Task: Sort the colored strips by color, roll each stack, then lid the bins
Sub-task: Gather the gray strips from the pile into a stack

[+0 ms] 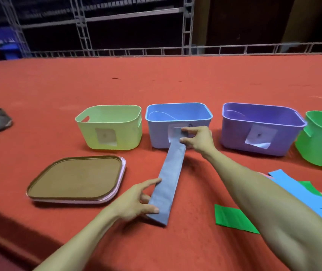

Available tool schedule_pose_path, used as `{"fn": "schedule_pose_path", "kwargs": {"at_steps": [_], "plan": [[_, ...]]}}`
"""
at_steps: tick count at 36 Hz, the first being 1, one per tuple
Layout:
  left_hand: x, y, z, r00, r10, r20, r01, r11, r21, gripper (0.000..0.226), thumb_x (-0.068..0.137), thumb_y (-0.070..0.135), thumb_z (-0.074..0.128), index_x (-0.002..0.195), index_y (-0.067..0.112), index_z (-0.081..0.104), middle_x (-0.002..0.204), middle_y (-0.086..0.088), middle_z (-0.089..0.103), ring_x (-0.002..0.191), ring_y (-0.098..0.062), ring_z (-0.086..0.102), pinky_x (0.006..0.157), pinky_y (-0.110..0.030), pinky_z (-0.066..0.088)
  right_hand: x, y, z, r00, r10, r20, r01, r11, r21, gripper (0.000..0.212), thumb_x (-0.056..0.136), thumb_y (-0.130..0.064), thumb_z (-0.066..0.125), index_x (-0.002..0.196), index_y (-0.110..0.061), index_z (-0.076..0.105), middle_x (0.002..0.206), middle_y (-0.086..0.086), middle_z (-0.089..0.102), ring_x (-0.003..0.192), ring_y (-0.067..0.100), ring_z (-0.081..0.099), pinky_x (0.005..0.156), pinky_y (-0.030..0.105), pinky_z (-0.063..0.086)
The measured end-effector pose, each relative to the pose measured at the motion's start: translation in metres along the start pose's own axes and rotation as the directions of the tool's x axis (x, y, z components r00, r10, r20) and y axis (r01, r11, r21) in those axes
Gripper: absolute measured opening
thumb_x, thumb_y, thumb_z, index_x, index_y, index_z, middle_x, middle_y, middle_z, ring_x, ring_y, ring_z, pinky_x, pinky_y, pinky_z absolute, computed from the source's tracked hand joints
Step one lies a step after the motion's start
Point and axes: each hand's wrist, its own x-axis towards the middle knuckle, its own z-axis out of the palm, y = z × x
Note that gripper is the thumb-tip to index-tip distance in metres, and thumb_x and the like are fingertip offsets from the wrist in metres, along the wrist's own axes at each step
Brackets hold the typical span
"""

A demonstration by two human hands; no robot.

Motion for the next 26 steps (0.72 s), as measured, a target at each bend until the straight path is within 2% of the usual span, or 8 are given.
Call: {"fn": "schedule_pose_path", "kwargs": {"at_steps": [2, 5, 7, 14, 17, 19, 21, 26], "plan": [[-0.003, -0.008, -0.01, 1.0, -0.018, -0.005, 0.018, 1.0, 0.006, 0.08, 0.077, 0.007, 0.076, 0.138, 0.041, 0.037, 0.078, -0.02, 0.065, 0.072, -0.018, 0.048, 0.069, -0.033, 0.042, 0.004, 0.002, 0.019, 1.0, 0.003, 0.006, -0.003, 1.0, -0.028, 0.041, 0.066, -0.008, 0.083, 0.106, -0.011, 0.073, 0.101, -0.001, 0.072, 0.087, 0.004, 0.061, 0.075, 0.006, 0.047], [-0.009, -0.01, -0.019, 0.999, -0.037, -0.012, 0.037, 0.999, 0.033, 0.078, 0.078, 0.005, 0.075, 0.139, 0.035, 0.037, 0.06, 0.004, 0.057, 0.056, -0.007, 0.041, 0.054, -0.019, 0.036, 0.006, 0.011, 0.039, 0.997, 0.05, 0.063, -0.05, 0.999, 0.001, 0.042, 0.064, -0.007, 0.085, 0.104, -0.013, 0.074, 0.095, -0.004, 0.072, 0.086, 0.007, 0.066, 0.08, 0.024, 0.057], [-0.012, -0.012, -0.026, 0.999, -0.054, -0.006, 0.054, 0.997, 0.054, 0.078, 0.077, 0.008, 0.077, 0.14, 0.033, 0.038, 0.064, 0.002, 0.06, 0.058, -0.01, 0.042, 0.055, -0.021, 0.035, 0.004, 0.016, 0.05, 0.994, 0.06, 0.088, -0.059, 0.998, -0.017, 0.042, 0.064, -0.007, 0.085, 0.105, -0.012, 0.073, 0.096, -0.001, 0.074, 0.085, 0.006, 0.066, 0.081, 0.033, 0.058], [-0.012, -0.015, -0.032, 0.993, -0.115, -0.002, 0.114, 0.98, 0.163, 0.083, 0.071, 0.023, 0.083, 0.141, 0.033, 0.04, 0.069, 0.001, 0.061, 0.058, -0.008, 0.05, 0.06, -0.022, 0.041, -0.004, 0.024, 0.071, 0.977, 0.13, 0.169, -0.122, 0.991, -0.055, 0.045, 0.067, -0.002, 0.083, 0.11, -0.009, 0.071, 0.099, 0.006, 0.072, 0.086, 0.01, 0.066, 0.07, 0.03, 0.06], [-0.01, -0.011, -0.034, 0.993, -0.12, 0.007, 0.114, 0.962, 0.249, 0.083, 0.072, 0.025, 0.082, 0.143, 0.031, 0.038, 0.063, 0.007, 0.058, 0.053, -0.003, 0.05, 0.055, -0.015, 0.04, -0.005, 0.028, 0.075, 0.973, 0.149, 0.175, -0.136, 0.987, -0.085, 0.046, 0.066, -0.006, 0.085, 0.109, -0.011, 0.071, 0.097, 0.005, 0.072, 0.086, 0.013, 0.067, 0.08, 0.035, 0.058], [-0.009, -0.008, -0.033, 0.992, -0.124, 0.008, 0.116, 0.943, 0.313, 0.085, 0.072, 0.028, 0.082, 0.144, 0.03, 0.038, 0.061, 0.01, 0.057, 0.051, 0.0, 0.05, 0.054, -0.013, 0.039, -0.005, 0.028, 0.077, 0.977, 0.134, 0.166, -0.109, 0.983, -0.148, 0.046, 0.065, -0.012, 0.086, 0.109, -0.012, 0.072, 0.098, 0.003, 0.073, 0.088, 0.01, 0.066, 0.088, 0.027, 0.052], [-0.007, -0.005, -0.032, 0.994, -0.105, -0.005, 0.098, 0.904, 0.417, 0.087, 0.069, 0.033, 0.084, 0.144, 0.028, 0.039, 0.066, 0.009, 0.057, 0.055, 0.0, 0.051, 0.058, -0.012, 0.039, -0.006, 0.028, 0.077, 0.976, 0.122, 0.179, -0.078, 0.969, -0.233, 0.046, 0.067, -0.017, 0.085, 0.11, -0.013, 0.071, 0.103, 0.003, 0.073, 0.092, 0.01, 0.065, 0.088, 0.019, 0.045], [-0.005, 0.002, -0.032, 1.0, 0.014, -0.017, 0.001, 0.748, 0.664, 0.09, 0.062, 0.043, 0.086, 0.14, 0.023, 0.045, 0.104, 0.006, 0.043, 0.079, -0.002, 0.046, 0.079, -0.017, 0.038, -0.003, 0.027, 0.075, 0.969, 0.101, 0.227, 0.004, 0.908, -0.42, 0.044, 0.072, -0.033, 0.08, 0.111, -0.017, 0.071, 0.093, 0.002, 0.072, 0.089, 0.015, 0.058, 0.09, 0.03, 0.043]]}}
